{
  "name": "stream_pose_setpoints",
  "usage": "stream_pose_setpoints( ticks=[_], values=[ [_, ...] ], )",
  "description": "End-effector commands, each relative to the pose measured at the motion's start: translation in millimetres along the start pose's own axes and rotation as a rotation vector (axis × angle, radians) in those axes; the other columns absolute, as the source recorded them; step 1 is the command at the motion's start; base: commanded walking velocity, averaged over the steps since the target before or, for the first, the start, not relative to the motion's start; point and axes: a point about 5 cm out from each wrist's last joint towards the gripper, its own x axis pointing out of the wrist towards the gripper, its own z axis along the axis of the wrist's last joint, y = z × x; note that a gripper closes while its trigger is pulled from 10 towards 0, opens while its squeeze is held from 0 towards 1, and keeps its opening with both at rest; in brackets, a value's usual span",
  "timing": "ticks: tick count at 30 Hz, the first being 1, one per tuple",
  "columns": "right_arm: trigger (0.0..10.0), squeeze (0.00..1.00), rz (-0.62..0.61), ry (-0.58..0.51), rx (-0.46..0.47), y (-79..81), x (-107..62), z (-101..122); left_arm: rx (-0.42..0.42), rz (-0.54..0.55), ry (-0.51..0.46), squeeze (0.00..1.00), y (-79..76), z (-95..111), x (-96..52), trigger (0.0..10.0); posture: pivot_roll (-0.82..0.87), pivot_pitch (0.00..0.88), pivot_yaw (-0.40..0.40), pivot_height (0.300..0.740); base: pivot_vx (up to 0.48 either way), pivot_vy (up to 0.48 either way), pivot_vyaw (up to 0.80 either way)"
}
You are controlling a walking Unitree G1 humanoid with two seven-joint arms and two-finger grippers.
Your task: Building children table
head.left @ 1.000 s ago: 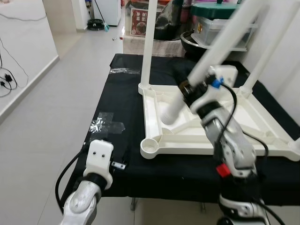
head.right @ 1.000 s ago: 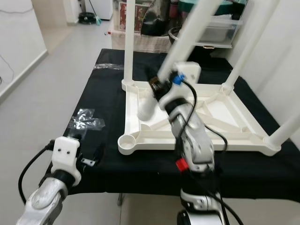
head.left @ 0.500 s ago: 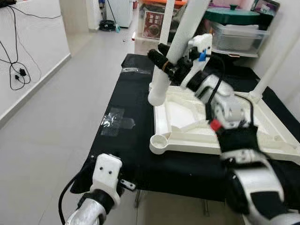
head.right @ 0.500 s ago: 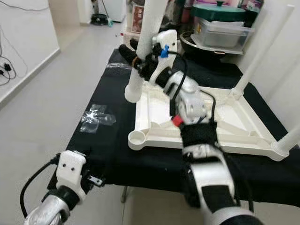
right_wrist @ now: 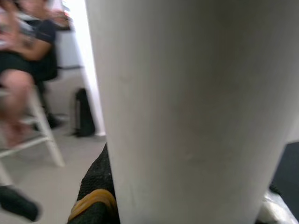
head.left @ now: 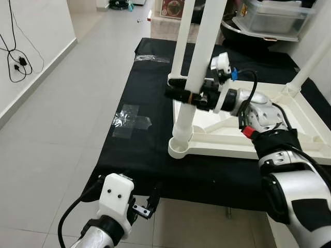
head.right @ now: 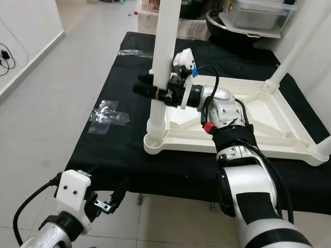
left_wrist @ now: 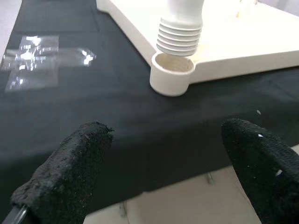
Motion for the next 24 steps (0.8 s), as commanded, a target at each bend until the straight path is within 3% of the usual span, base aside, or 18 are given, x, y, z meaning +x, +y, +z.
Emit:
stream_pose_setpoints(
  ticks=[1, 10, 24],
  values=[
    [10.0, 0.0, 0.029, -0.037, -0.009, -0.9, -4.4, 9, -0.003, -0.017, 0.014, 0.0, -2.3, 0, -2.1, 10.0, 0.17, 0.15, -0.097, 0.74, 0.0, 0.0, 0.0],
    [10.0, 0.0, 0.15, -0.046, -0.017, 4.7, -4.4, 4, -0.001, -0.014, 0.035, 0.0, -2.5, 0, -5.9, 10.0, 0.18, 0.142, -0.086, 0.74, 0.0, 0.0, 0.0],
    [10.0, 0.0, 0.06, 0.007, -0.108, -0.9, 0.9, -1, 0.003, -0.012, 0.046, 0.0, -2.5, 3, -6.9, 10.0, 0.18, 0.162, -0.081, 0.74, 0.0, 0.0, 0.0]
  ],
)
